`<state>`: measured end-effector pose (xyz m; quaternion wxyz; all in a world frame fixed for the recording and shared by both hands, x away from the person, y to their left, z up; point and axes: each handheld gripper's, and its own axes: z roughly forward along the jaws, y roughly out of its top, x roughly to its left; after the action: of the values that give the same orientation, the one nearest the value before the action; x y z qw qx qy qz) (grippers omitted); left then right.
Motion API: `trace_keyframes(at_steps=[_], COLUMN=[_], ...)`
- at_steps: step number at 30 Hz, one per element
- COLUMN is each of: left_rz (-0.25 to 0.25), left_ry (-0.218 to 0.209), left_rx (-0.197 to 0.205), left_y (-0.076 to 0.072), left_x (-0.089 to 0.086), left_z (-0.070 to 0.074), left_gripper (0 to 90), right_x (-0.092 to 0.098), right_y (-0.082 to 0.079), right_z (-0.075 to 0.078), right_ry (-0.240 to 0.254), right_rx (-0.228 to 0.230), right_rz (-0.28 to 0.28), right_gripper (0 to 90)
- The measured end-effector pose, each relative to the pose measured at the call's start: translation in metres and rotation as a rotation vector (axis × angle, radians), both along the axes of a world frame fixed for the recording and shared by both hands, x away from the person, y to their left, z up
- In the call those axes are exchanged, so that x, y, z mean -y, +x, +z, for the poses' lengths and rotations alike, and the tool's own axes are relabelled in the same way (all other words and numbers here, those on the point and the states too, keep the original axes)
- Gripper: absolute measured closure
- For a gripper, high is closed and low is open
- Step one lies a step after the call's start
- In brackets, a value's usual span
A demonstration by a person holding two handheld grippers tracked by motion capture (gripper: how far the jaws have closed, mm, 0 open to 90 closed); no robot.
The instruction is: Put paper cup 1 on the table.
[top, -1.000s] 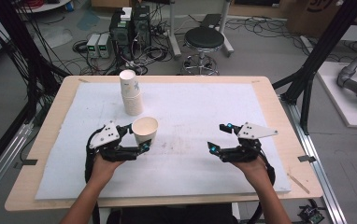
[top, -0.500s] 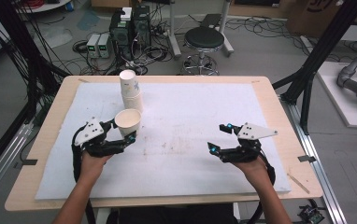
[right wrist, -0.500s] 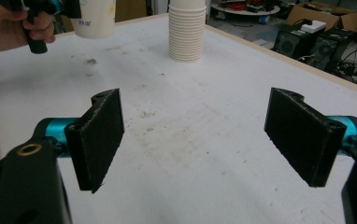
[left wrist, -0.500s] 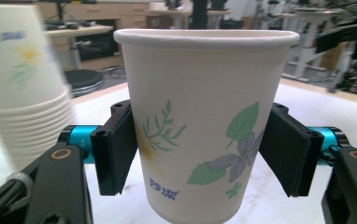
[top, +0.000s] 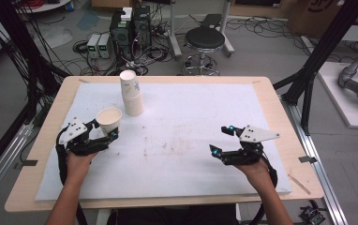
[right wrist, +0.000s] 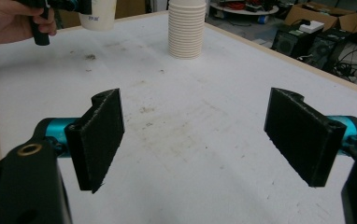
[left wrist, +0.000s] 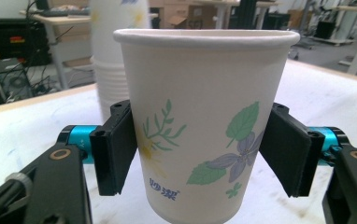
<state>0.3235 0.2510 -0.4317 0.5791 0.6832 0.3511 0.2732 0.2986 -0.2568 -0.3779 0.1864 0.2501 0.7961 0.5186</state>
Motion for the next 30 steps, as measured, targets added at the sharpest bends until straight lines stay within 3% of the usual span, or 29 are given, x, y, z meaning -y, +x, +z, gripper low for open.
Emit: trace_keyframes(at_steps=[5,9,12,18,30], left_rz=[0.032,0.071,0.113,0.144,0.167], left_ry=[0.035,0.047,0.094,0.151,0.152], left_rx=[-0.043,-0.102,-0.136,-0.203,-0.238], left_y=[0.004,0.007,0.008,0.010,0.002], left_x=[-0.008,-0.012,-0.012,-0.011,-0.012], left_z=[-0.010,-0.015,-0.017,-0.024,-0.025], left_gripper=[31.6,31.6,31.9,32.1,30.6], right_x=[0.000,-0.002,-0.002,-0.002,-0.003], right_y=[0.000,0.000,0.000,0.000,0.000], right_z=[0.000,-0.001,-0.001,-0.001,0.000], right_ry=[0.000,-0.006,-0.010,-0.011,-0.005], right_rx=[0.000,0.000,0.005,-0.005,-0.009], right_rz=[0.004,0.012,0.015,0.019,0.031], right_gripper=[20.5,20.5,20.5,20.5,20.6])
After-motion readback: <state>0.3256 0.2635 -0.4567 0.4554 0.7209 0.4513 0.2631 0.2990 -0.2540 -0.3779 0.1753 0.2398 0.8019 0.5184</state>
